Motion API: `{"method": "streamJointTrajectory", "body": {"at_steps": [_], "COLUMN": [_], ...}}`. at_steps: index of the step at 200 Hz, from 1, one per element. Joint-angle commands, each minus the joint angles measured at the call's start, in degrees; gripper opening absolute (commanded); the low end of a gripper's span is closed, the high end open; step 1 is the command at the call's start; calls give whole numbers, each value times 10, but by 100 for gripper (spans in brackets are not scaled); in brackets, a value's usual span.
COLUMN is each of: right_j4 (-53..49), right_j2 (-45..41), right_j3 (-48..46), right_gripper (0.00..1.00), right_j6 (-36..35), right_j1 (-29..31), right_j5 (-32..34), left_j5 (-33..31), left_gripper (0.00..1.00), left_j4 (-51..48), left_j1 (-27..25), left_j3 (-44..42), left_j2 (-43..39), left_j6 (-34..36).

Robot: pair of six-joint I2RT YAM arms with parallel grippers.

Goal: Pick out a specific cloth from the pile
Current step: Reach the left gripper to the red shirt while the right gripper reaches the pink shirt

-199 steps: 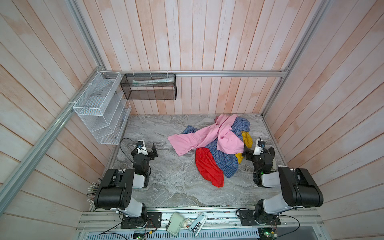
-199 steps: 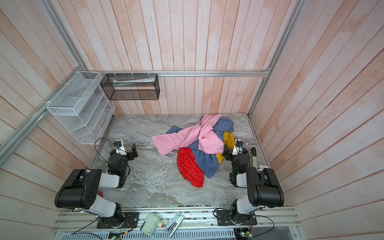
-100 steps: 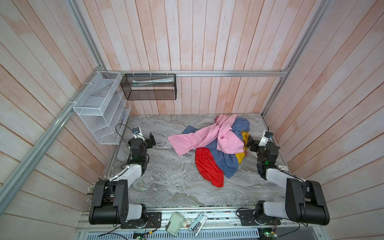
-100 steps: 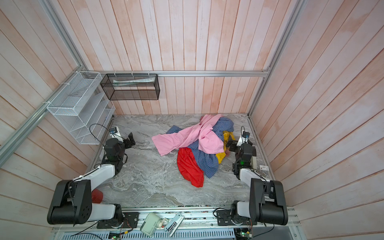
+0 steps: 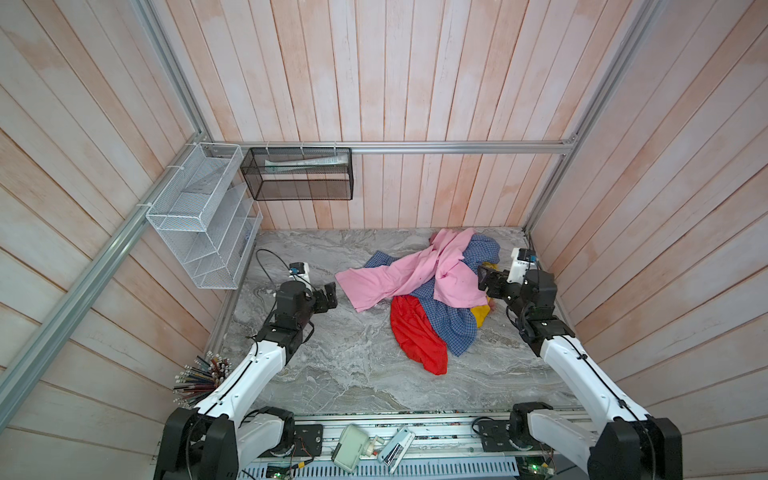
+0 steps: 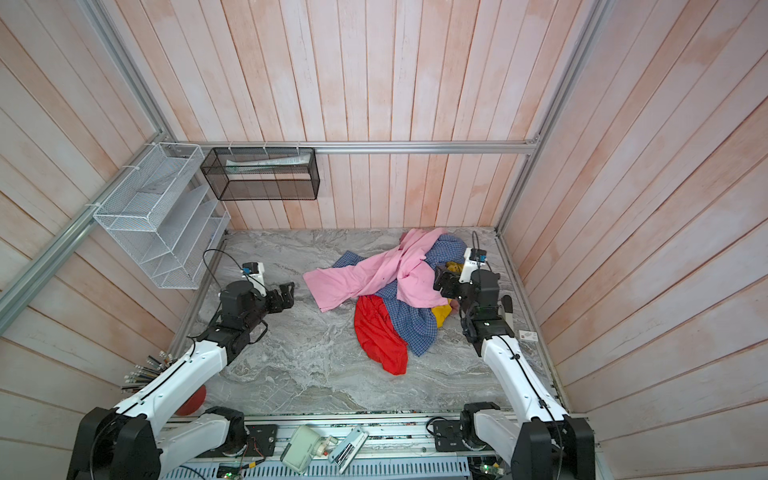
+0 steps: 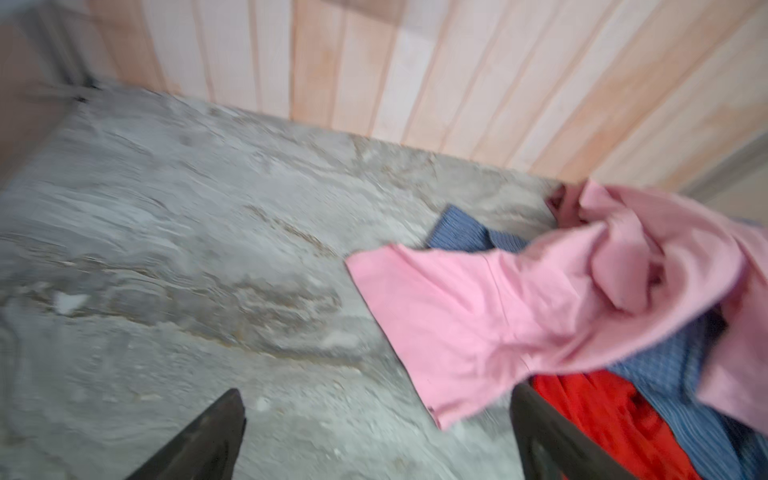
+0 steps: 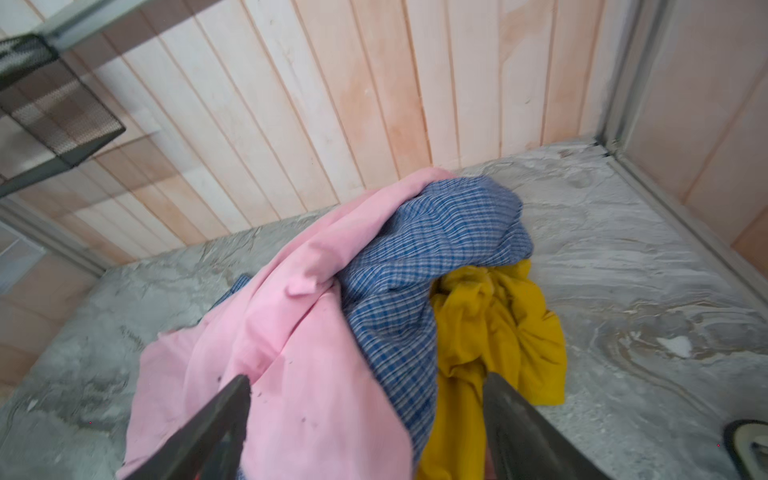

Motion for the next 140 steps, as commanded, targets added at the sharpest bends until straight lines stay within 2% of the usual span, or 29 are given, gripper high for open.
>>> {"method": "streamJointTrajectory", "body": {"at_steps": [1,36,51,89,140], "right_j4": [-77,-124,-138,-111,-129], "right_j2": [21,84,105,125,181], "right_j3": [33,67,83,100,160], "right_gripper": [87,87,87,89,89], "right_j6": [6,21,30,47,29], "right_j1": [53,90,92,97,140], "right_j5": [40,73,86,101,121], "left_j5": [21,25,38,118,131], "left_gripper": [100,100,100,99,97], "left_j4": [-72,-114,-118,-168,-219], "left_j1": [-70,-205,-243,-273,-294], "left_j3": [37,79,99,191,291], "left_j2": [18,66,96,226,350], "left_j6": [11,28,37,65,84]}}
